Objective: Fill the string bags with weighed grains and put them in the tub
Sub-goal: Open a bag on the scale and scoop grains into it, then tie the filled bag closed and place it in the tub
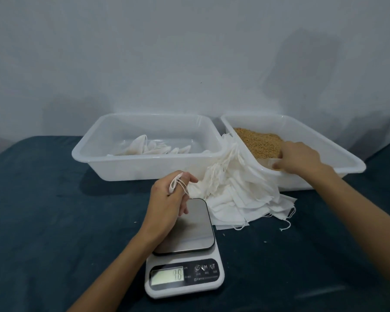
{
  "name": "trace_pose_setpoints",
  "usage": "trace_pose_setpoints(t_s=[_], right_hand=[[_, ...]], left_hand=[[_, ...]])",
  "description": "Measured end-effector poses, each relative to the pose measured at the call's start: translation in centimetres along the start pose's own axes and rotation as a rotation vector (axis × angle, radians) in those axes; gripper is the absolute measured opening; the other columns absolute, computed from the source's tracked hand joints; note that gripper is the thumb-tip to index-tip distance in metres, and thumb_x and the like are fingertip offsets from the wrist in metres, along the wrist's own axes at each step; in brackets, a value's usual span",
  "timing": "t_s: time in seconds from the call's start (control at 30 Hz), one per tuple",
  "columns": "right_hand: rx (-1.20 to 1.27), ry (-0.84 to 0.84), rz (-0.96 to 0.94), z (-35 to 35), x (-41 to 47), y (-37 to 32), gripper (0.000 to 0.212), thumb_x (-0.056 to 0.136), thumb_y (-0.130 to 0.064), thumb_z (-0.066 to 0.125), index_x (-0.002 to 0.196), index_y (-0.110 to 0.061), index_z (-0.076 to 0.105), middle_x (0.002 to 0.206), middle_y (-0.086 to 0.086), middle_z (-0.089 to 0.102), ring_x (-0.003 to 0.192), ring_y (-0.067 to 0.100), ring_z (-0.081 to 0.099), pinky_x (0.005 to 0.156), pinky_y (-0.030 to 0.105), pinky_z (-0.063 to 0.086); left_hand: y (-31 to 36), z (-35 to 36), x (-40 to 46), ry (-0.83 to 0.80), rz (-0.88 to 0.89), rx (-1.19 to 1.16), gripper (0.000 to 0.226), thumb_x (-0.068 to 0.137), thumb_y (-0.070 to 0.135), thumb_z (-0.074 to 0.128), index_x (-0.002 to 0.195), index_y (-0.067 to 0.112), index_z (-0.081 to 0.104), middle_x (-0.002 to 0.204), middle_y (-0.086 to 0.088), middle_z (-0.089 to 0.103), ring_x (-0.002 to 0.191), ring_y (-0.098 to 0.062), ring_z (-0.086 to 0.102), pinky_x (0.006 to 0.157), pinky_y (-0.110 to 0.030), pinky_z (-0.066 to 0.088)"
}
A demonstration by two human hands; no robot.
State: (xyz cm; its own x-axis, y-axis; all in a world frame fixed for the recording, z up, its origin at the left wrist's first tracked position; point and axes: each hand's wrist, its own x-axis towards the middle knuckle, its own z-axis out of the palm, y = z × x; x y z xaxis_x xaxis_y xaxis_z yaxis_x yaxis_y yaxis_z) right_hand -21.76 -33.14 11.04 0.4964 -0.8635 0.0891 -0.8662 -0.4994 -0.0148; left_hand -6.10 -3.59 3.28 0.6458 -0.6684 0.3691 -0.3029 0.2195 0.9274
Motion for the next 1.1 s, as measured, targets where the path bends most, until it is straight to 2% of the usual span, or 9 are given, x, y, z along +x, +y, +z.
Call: trace_pose_setpoints(t_s=[0.13,0.23,0.33,0.4,0.53,0.67,0.83,1.0,1.1], right_hand=[[-0.063,0.207,-0.076,0.1,-1.1,-0.8,0.028,0.093,-0.037,0.069,0.099,-0.010,0.066,0.093,0.007,0.066,0.085,0.028,0.061,0.069,0.035,0.045],[0.287,0.533,-0.385,0.0,-4.0,-3.7,0.011,0.096,-0.026,0.064,0.098,-0.016,0.069,0.093,0.002,0.067,0.085,0.024,0.062,0.077,0.040,0.050],[0.808,0.200,-0.762,0.8,-9.0,-9.0,0.005,0.094,-0.030,0.068,0.092,-0.027,0.071,0.083,-0.013,0.070,0.074,0.007,0.063,0.068,0.018,0.049],[1.012,-0.041,-0.851,2.3,-11.7,-12.3,0.011,0.090,-0.037,0.073,0.096,-0.028,0.073,0.088,-0.012,0.072,0.078,0.010,0.066,0.069,0.015,0.048],[1.231,-0.069,-0.781,4.2,-12.8,-15.3,0.024,0.079,-0.036,0.084,0.097,-0.023,0.073,0.090,-0.007,0.071,0.079,0.017,0.067,0.074,0.031,0.055],[1.297,-0.019,-0.751,5.1,-12.0,-16.1,0.015,0.077,-0.020,0.086,0.088,-0.021,0.076,0.091,-0.011,0.065,0.075,0.013,0.061,0.076,0.029,0.053],[1.503,-0.160,-0.703,5.6,-11.4,-15.5,0.009,0.084,-0.003,0.077,0.080,-0.011,0.076,0.092,0.003,0.072,0.073,0.023,0.060,0.075,0.036,0.051],[1.888,-0.498,-0.639,5.0,-11.2,-14.1,0.018,0.099,-0.016,0.059,0.081,-0.012,0.060,0.108,0.016,0.073,0.056,0.017,0.053,0.065,0.026,0.052],[2.061,-0.607,-0.542,4.9,-11.2,-14.2,0.020,0.103,-0.012,0.051,0.085,-0.012,0.058,0.082,0.009,0.069,0.047,0.011,0.049,0.054,0.023,0.048]], left_hand=[[-0.2,-0.3,0.1,0.044,-0.003,0.075,0.030,0.111,0.023,0.050,0.093,0.016,0.074,0.050,0.010,0.035,0.043,-0.011,0.033,0.050,-0.033,0.040],[-0.2,-0.4,0.3,0.101,0.020,0.163,0.026,0.110,0.021,0.052,0.098,0.021,0.075,0.052,0.010,0.042,0.046,-0.012,0.038,0.049,-0.032,0.040],[0.0,-0.5,0.4,0.148,0.047,0.252,0.016,0.105,0.019,0.060,0.113,0.023,0.072,0.059,0.009,0.053,0.052,-0.014,0.045,0.052,-0.037,0.045],[0.0,-0.7,0.4,0.150,0.040,0.281,0.032,0.099,0.004,0.063,0.124,0.023,0.067,0.061,0.002,0.059,0.053,-0.014,0.048,0.053,-0.036,0.047],[-0.2,-1.3,0.6,0.188,0.073,0.353,0.067,0.081,-0.015,0.058,0.138,0.020,0.057,0.067,0.002,0.066,0.056,-0.010,0.056,0.055,-0.026,0.051],[-0.7,-1.2,0.8,0.179,0.137,0.472,0.071,0.086,-0.003,0.067,0.149,0.023,0.046,0.062,0.002,0.064,0.053,-0.016,0.055,0.058,-0.045,0.054],[-0.8,-1.0,0.7,0.147,0.200,0.496,0.060,0.094,0.015,0.075,0.147,0.021,0.048,0.063,0.005,0.064,0.056,-0.015,0.058,0.056,-0.040,0.052],[-0.8,-0.9,0.7,0.148,0.204,0.467,0.045,0.090,0.020,0.079,0.130,0.021,0.059,0.062,0.017,0.057,0.056,-0.003,0.055,0.052,-0.008,0.036],[-1.0,-0.7,0.5,0.083,0.218,0.484,0.028,0.091,0.020,0.080,0.115,0.018,0.066,0.066,0.012,0.061,0.057,-0.007,0.056,0.052,-0.011,0.037]])
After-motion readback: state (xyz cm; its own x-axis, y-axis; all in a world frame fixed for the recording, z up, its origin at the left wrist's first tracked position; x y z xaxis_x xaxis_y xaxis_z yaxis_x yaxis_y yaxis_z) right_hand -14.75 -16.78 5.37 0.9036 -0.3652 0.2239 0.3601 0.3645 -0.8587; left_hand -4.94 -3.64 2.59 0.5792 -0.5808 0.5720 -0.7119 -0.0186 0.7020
